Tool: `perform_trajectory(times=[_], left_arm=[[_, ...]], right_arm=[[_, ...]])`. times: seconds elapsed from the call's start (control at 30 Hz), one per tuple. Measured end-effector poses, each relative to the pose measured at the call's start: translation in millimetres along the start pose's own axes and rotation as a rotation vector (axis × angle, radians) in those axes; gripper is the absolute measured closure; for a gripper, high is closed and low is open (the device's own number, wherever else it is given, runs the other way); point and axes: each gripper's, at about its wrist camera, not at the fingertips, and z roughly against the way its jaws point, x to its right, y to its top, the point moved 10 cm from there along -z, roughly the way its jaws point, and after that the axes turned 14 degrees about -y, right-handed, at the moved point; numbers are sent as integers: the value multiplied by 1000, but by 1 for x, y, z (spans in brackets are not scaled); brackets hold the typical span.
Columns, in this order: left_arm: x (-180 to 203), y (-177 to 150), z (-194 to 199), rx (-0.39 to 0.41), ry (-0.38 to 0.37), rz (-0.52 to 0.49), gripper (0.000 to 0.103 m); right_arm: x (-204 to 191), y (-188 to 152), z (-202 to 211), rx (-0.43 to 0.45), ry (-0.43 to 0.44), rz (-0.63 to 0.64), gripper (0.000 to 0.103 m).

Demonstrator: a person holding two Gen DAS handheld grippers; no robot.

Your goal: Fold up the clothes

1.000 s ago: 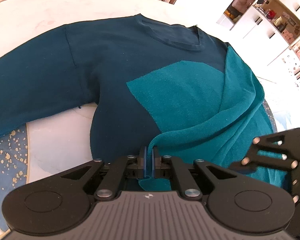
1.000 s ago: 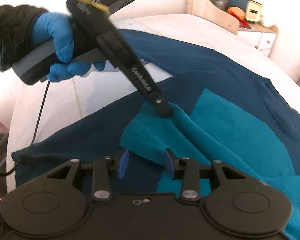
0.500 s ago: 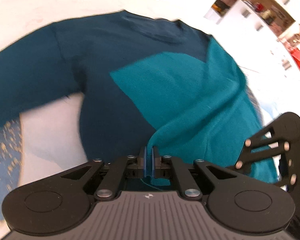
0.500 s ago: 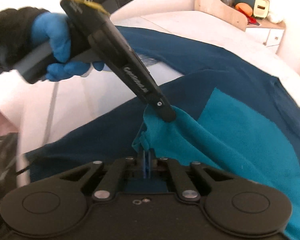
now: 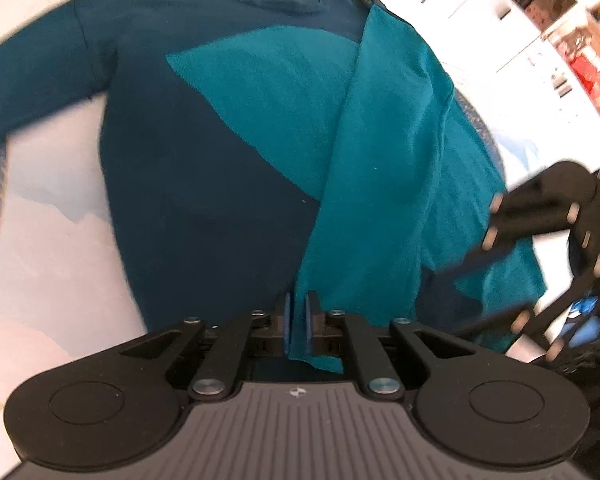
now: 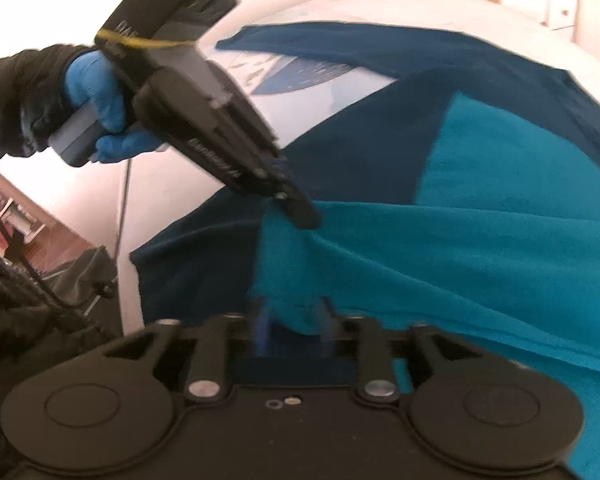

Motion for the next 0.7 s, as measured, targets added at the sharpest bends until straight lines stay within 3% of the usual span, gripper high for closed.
perform_trajectory(times=[0.07,0.13,0.2,0.47,0.6,0.7], left_arm=[[3,2,6,11,24,-25,70],[10,6,14,51,22,-44,35],[20,10,16,81,-1,-59,33],[50,7,-6,62,-75,-97,33],[48,-3,-16,40,-64,-69,33],[46,-10,-24,24,-45,-43,33]], right_arm=[[19,0,10,14,-30,-37,0],[49,-3,19,28,-90,-96,0],[80,-5,28,47,-160,-152,0],[221,-11,54,131,-477,-435,0],[269,-20,55,141,-545,-538,0],[279,-18,40,126,-552,-530,0]])
